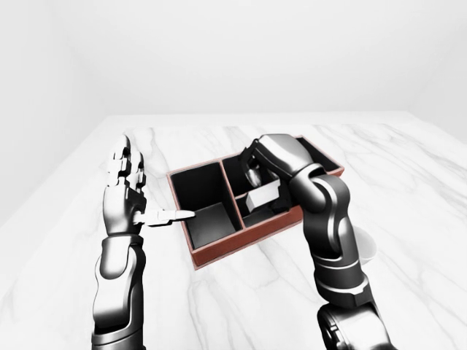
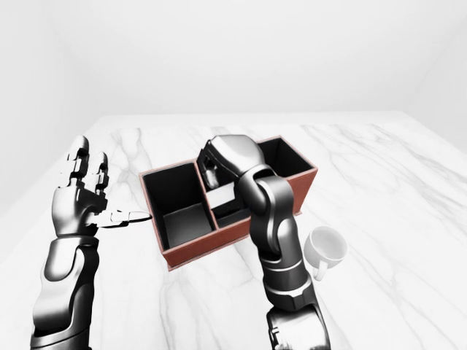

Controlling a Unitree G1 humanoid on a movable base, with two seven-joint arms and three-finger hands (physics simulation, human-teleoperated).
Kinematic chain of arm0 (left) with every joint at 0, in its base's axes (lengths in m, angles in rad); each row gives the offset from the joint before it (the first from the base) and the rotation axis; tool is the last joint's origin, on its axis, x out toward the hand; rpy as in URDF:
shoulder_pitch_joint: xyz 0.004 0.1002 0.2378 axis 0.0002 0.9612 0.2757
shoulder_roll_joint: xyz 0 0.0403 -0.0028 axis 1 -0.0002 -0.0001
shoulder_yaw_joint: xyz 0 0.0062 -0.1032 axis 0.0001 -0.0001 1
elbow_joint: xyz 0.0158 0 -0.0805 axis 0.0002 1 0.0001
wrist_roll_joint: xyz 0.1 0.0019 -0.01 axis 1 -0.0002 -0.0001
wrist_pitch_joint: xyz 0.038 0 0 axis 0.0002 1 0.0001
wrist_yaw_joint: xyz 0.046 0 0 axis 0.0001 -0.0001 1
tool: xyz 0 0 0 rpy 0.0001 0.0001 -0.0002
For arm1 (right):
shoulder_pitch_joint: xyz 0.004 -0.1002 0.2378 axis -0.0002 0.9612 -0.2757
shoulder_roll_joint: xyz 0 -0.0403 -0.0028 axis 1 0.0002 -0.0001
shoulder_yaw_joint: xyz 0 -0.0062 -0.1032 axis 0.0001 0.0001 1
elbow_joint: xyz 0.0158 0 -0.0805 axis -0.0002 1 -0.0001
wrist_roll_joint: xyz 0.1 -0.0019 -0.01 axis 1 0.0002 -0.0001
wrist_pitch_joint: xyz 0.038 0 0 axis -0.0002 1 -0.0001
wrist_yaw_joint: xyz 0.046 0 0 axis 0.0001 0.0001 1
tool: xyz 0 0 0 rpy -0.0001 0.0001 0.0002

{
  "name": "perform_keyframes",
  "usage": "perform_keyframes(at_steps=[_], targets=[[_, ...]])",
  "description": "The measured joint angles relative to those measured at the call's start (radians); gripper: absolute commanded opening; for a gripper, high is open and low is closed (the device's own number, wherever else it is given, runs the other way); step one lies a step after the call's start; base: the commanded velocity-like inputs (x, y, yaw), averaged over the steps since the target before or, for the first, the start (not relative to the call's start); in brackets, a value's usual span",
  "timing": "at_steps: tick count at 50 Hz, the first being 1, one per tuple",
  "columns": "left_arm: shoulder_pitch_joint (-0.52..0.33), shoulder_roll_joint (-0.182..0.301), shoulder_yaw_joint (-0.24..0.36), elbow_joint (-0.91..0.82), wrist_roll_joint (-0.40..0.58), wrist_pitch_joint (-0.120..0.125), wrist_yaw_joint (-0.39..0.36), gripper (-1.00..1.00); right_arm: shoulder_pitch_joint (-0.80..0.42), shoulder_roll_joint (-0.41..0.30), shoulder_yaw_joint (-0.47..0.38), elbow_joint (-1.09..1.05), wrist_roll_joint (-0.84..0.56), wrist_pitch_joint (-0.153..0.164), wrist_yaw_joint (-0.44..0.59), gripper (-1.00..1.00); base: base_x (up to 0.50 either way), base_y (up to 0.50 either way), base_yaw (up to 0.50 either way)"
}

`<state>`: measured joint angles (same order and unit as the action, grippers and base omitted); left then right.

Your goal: Pick up the book and place it in the front compartment of the caddy.

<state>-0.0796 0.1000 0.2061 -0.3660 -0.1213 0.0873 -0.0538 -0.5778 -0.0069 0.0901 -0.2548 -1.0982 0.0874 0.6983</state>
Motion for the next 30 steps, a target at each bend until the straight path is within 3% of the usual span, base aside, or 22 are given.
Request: perform_keyframes(at_steps=[30], targets=[[-0.003, 0.002, 0.001, 0.009, 0.000, 0.000, 0.001, 1.00, -0.093, -0.003, -0.005, 0.103, 0.029, 0.000, -0.002, -1.00, 0.00, 0.00, 0.00]])
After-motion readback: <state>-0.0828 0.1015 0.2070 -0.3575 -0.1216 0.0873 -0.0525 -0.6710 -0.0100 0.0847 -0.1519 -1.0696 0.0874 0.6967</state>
